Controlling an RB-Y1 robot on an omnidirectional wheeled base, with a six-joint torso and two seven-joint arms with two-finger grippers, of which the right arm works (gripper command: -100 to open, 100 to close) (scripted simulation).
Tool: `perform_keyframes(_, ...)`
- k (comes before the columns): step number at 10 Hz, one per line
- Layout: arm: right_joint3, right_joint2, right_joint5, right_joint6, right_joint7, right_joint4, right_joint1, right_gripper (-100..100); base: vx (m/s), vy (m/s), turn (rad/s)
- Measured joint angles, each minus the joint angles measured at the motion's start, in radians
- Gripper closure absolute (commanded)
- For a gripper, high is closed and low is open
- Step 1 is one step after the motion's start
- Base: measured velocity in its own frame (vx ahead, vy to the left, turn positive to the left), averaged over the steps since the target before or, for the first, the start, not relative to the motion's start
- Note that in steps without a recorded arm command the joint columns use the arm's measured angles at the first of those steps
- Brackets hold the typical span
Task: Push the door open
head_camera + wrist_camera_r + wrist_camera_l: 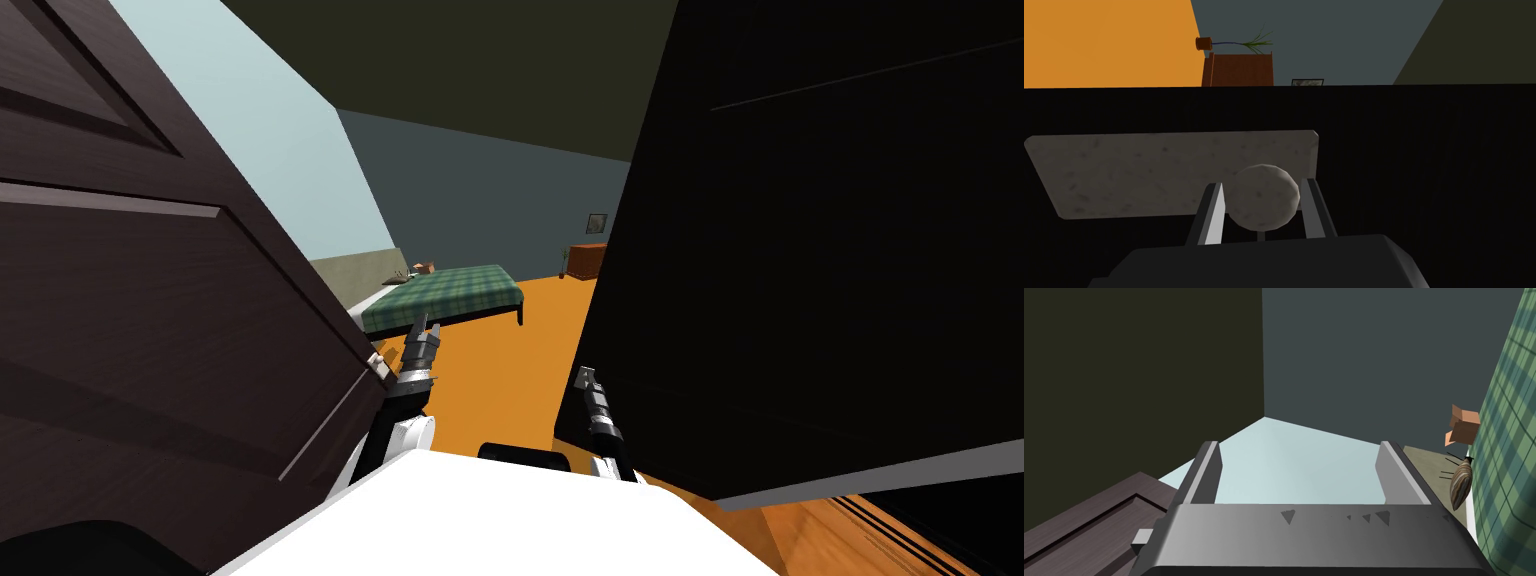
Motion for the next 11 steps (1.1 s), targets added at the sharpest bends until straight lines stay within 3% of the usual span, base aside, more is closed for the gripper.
perform_keyframes(4, -0.039, -0.007, -0.022, 0.007, 0.009, 0.008, -0.019, 100, 0.195, 0.037, -0.06)
perform_keyframes(5, -0.049, -0.004, -0.028, 0.025, 0.014, -0.026, -0.003, 100, 0.206, 0.059, -0.073)
perform_keyframes(6, -0.062, -0.003, -0.034, 0.029, 0.018, -0.024, -0.007, 100, 0.194, 0.082, -0.065)
perform_keyframes(8, -0.088, -0.004, -0.049, 0.017, 0.021, -0.002, -0.015, 100, 0.192, 0.061, -0.082)
perform_keyframes(11, -0.124, 0.007, -0.067, 0.023, 0.033, 0.003, -0.022, 100, 0.16, 0.03, -0.054)
